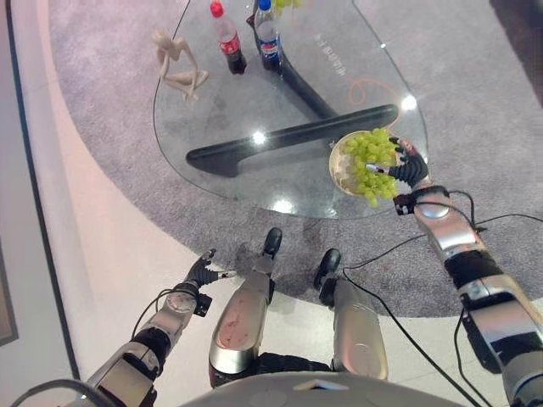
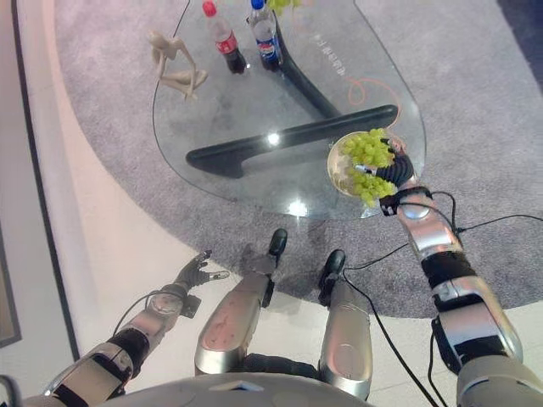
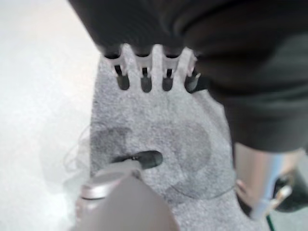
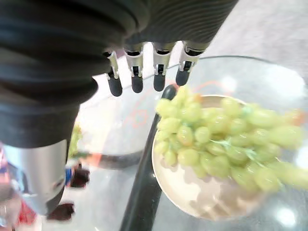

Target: Pick up fruits into the plate

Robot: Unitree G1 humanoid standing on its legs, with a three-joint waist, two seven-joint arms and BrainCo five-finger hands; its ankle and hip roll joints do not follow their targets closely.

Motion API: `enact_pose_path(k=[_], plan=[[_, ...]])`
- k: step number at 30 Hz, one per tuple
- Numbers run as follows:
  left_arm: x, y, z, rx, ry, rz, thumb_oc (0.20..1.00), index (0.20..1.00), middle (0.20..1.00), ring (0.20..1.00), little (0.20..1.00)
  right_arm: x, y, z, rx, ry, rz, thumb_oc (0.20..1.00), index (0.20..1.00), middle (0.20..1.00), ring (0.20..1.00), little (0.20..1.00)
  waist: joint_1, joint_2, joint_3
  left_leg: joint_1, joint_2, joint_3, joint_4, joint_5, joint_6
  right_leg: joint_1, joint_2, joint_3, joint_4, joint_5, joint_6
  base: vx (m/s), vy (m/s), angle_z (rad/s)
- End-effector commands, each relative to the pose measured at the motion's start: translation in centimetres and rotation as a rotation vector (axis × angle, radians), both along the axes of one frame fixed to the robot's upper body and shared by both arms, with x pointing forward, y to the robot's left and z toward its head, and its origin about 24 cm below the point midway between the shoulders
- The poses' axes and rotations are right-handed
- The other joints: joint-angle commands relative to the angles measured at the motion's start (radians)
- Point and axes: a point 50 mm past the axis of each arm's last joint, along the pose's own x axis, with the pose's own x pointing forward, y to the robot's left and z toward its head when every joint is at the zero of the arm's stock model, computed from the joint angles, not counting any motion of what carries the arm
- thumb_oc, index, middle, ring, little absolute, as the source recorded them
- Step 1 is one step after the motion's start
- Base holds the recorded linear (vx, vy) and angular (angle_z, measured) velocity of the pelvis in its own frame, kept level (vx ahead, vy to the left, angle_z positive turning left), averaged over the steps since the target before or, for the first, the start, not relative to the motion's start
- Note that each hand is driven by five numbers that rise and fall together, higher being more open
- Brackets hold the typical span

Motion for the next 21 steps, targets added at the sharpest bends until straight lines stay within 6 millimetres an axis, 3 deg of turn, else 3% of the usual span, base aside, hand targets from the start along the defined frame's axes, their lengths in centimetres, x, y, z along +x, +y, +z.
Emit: enact_pose_path(k=[1, 6, 9, 10, 11, 16, 17, 21], plan=[[-2.3, 0.1, -1.6, -0.048, 0.065, 0.048, 1.000, 1.000, 1.000, 1.000, 1.000, -2.3, -0.4, -2.1, 0.048, -0.011, -0.016, 1.000, 1.000, 1.000, 1.000, 1.000, -0.025, -0.045, -0.123, 0.064, -0.023, 0.131, 0.119, -0.209, 0.041, 0.084, 0.006, 0.056, -0.148, 0.092, 0.047, 0.11, -0.021, -0.07], [-4.6, 0.0, -2.9, -0.082, 0.142, 0.065, 1.000, 1.000, 1.000, 1.000, 1.000, -6.3, -0.4, -7.7, 0.120, 0.160, -0.074, 1.000, 1.000, 1.000, 1.000, 1.000, -0.048, -0.053, -0.195, 0.139, -0.019, 0.138, 0.086, -0.219, 0.045, 0.159, 0.012, 0.077, -0.178, 0.085, 0.046, 0.12, -0.027, -0.03], [-6.8, 0.1, -4.1, -0.090, 0.222, 0.075, 1.000, 1.000, 1.000, 1.000, 1.000, -9.8, 0.3, -11.9, 0.170, 0.314, -0.099, 1.000, 1.000, 1.000, 1.000, 1.000, -0.070, -0.058, -0.254, 0.191, -0.015, 0.147, 0.059, -0.224, 0.051, 0.200, 0.022, 0.097, -0.190, 0.079, 0.045, 0.12, -0.032, -0.01], [-6.8, 0.1, -4.1, -0.091, 0.225, 0.076, 1.000, 1.000, 1.000, 1.000, 1.000, -9.9, 0.3, -12.1, 0.172, 0.320, -0.100, 1.000, 1.000, 1.000, 1.000, 1.000, -0.070, -0.058, -0.256, 0.193, -0.015, 0.147, 0.057, -0.224, 0.051, 0.202, 0.022, 0.098, -0.190, 0.079, 0.045, 0.14, -0.024, -0.08], [-8.0, 0.1, -4.7, -0.104, 0.276, 0.080, 1.000, 1.000, 1.000, 1.000, 1.000, -12.3, 0.5, -14.5, 0.204, 0.429, -0.110, 1.000, 1.000, 1.000, 1.000, 1.000, -0.081, -0.057, -0.295, 0.229, -0.013, 0.155, 0.037, -0.229, 0.056, 0.230, 0.030, 0.112, -0.202, 0.074, 0.044, 0.13, -0.021, -0.21], [-9.7, 0.3, -5.5, -0.097, 0.359, 0.085, 1.000, 1.000, 1.000, 1.000, 1.000, -16.9, 0.9, -18.3, 0.334, 0.613, -0.180, 1.000, 1.000, 1.000, 1.000, 1.000, -0.103, -0.050, -0.342, 0.292, -0.011, 0.173, -0.007, -0.233, 0.061, 0.278, 0.047, 0.139, -0.225, 0.068, 0.041, 0.05, -0.010, -0.16], [-10.5, 0.2, -5.8, -0.103, 0.391, 0.090, 1.000, 1.000, 1.000, 1.000, 1.000, -18.8, 1.1, -19.6, 0.386, 0.678, -0.214, 1.000, 1.000, 1.000, 1.000, 1.000, -0.111, -0.045, -0.355, 0.311, -0.011, 0.179, -0.022, -0.235, 0.063, 0.292, 0.052, 0.148, -0.234, 0.066, 0.040, 0.02, 0.016, -0.04], [-11.9, 0.1, -6.4, -0.103, 0.460, 0.100, 1.000, 1.000, 1.000, 1.000, 1.000, -22.1, 1.3, -21.3, 0.456, 0.797, -0.287, 1.000, 1.000, 1.000, 1.000, 1.000, -0.125, -0.034, -0.374, 0.345, -0.010, 0.192, -0.047, -0.239, 0.067, 0.316, 0.060, 0.163, -0.250, 0.064, 0.038, 0.02, 0.020, -0.18]])
